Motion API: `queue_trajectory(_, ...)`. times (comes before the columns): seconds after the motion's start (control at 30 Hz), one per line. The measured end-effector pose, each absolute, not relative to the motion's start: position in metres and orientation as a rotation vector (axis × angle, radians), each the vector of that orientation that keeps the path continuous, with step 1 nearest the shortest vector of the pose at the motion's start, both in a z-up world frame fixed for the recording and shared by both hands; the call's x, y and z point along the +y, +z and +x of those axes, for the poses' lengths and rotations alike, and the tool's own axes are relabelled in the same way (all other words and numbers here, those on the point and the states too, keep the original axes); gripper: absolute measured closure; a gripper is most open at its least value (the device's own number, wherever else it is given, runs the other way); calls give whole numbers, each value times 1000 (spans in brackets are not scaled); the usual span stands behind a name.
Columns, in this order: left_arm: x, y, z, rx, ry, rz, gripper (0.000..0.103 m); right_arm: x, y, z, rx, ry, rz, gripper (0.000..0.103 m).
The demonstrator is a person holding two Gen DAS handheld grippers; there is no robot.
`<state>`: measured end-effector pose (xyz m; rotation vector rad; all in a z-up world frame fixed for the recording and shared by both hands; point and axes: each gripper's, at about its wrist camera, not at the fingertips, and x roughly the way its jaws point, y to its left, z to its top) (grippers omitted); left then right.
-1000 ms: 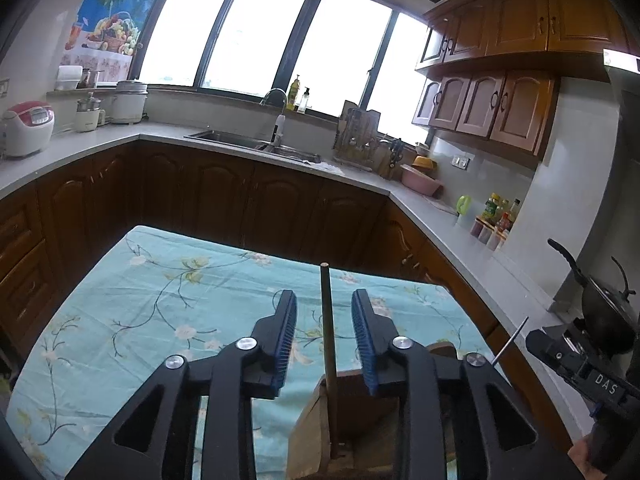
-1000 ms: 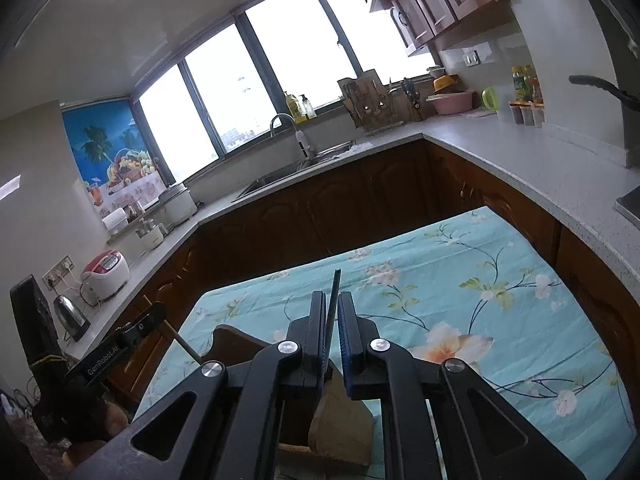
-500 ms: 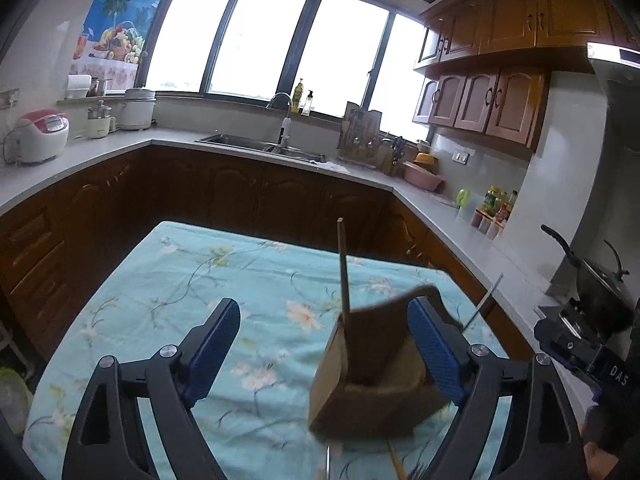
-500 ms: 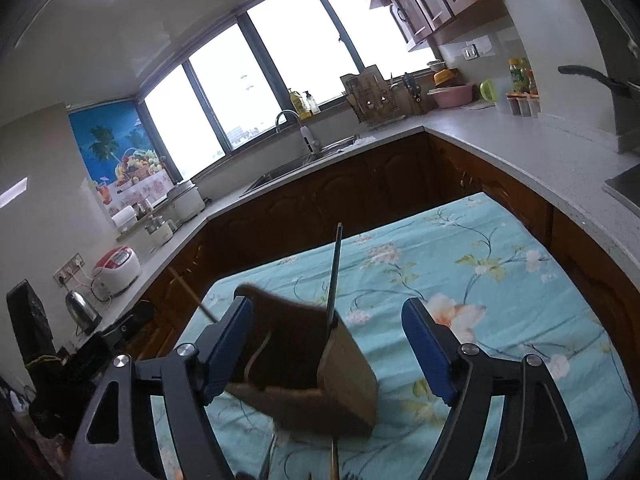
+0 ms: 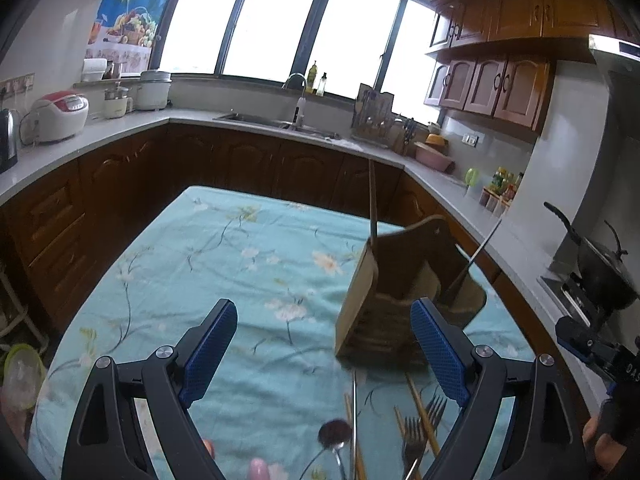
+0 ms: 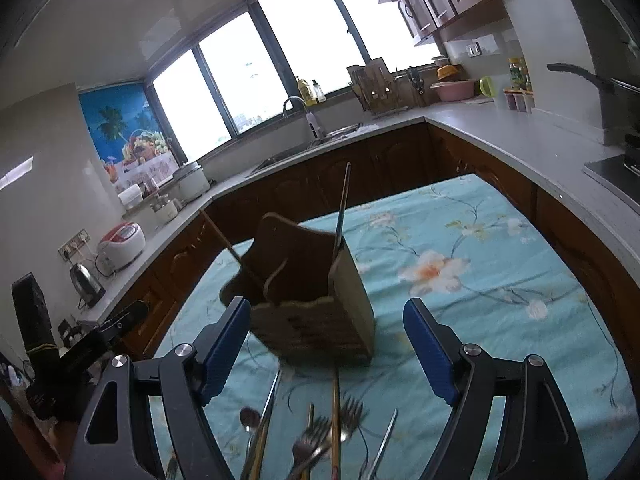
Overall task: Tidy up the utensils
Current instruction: 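Grasp a thin metal chopstick with the left tool while the right tool grasps a wooden chopstick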
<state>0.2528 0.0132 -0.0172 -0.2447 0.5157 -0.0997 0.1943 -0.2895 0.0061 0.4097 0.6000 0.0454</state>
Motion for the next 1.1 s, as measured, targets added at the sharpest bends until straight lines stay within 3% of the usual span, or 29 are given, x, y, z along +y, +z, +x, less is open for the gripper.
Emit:
queue_trajectory(0.53, 7, -34, 251, 689, -125, -198, 14, -271, -22, 184, 709, 56, 370, 23)
queue_trajectory(0.83, -2, -42, 278, 797, -150, -175, 19, -265, -50, 205, 795, 80, 367, 24)
queue_trajectory(1.1, -25, -65, 316, 911, -216, -122, 37, -254, -73, 238, 891, 116, 347, 56)
